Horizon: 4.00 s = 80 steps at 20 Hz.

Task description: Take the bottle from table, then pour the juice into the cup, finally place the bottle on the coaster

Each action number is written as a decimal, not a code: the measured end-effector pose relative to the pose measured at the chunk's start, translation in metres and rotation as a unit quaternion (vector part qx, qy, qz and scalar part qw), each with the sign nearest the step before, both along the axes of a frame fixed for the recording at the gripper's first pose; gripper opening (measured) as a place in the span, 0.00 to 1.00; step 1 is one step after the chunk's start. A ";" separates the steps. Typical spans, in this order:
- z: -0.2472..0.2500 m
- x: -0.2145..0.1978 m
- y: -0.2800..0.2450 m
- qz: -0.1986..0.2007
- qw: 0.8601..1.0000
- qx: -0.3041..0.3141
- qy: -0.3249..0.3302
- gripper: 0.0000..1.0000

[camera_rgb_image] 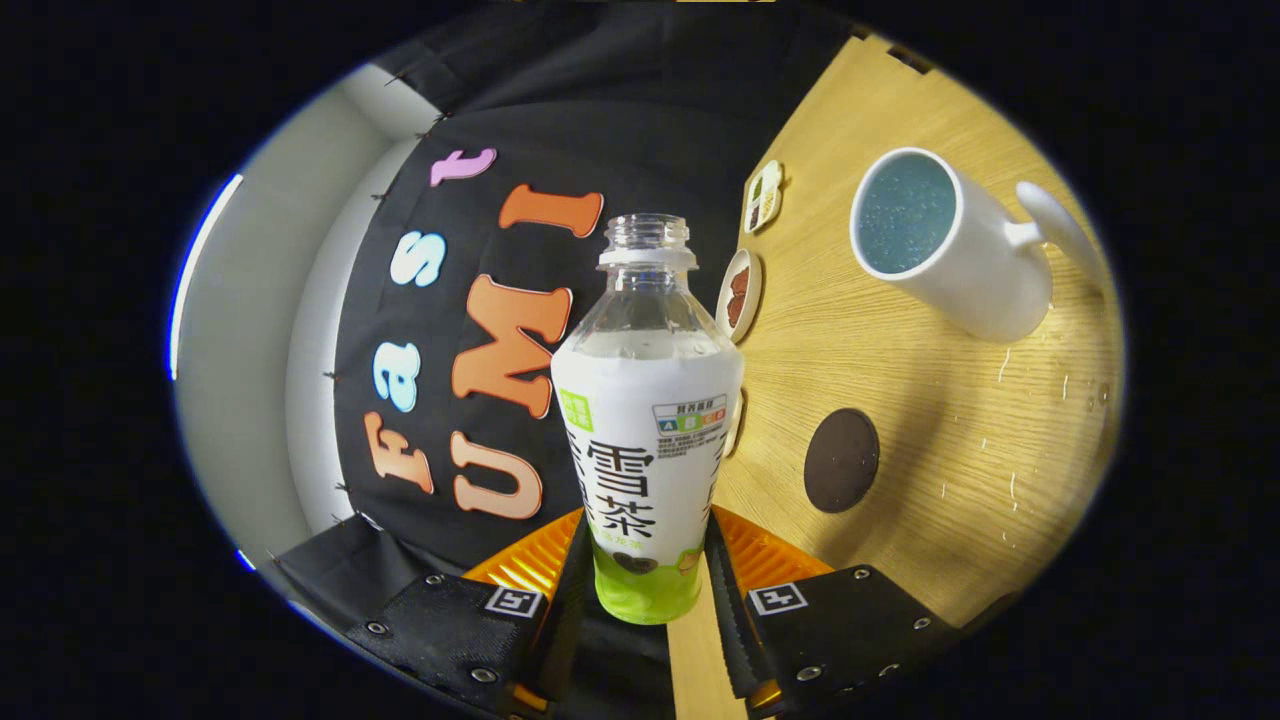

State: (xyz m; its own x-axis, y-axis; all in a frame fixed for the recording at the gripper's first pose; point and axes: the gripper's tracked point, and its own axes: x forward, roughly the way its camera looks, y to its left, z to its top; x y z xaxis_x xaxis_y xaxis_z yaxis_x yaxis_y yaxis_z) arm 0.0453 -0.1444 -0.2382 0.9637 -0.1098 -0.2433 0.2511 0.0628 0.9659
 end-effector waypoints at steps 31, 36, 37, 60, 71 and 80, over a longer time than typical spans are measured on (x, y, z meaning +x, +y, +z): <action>0.006 0.022 -0.014 -0.077 0.980 0.177 -0.048 0.60; 0.008 0.025 -0.013 -0.083 0.978 0.187 -0.051 0.60; 0.007 0.023 -0.012 -0.084 0.977 0.188 -0.052 0.60; 0.012 0.023 -0.017 -0.105 0.964 0.233 -0.079 0.60; 0.021 0.025 -0.025 -0.122 0.953 0.258 -0.100 0.60; 0.039 0.026 -0.039 -0.137 0.941 0.281 -0.126 0.60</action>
State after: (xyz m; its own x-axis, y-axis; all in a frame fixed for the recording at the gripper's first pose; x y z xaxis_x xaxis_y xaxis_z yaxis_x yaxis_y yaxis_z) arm 0.0716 -0.1833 -0.1988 0.9526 -0.2856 -0.1046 -0.0589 -0.5106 0.8578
